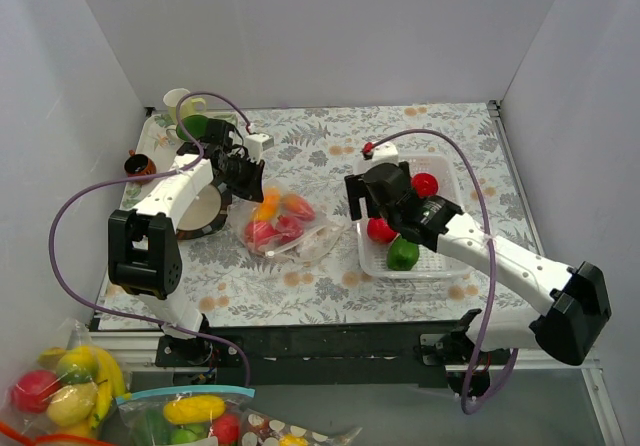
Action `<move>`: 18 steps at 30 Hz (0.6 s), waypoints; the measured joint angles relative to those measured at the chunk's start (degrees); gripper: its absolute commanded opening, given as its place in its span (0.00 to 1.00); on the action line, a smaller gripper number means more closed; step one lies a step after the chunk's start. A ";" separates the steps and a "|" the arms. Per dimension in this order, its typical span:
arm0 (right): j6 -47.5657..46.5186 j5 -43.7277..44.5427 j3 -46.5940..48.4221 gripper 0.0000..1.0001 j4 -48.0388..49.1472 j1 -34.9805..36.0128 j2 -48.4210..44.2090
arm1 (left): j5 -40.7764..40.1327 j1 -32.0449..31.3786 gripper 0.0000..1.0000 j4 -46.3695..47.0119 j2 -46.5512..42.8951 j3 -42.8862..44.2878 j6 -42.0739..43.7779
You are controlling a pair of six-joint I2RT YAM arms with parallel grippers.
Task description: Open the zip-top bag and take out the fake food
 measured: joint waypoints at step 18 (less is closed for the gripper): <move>-4.15 -16.81 -5.68 0.32 18.78 16.76 15.12 | 0.17 0.00 0.00 0.24 0.00 -0.35 -0.42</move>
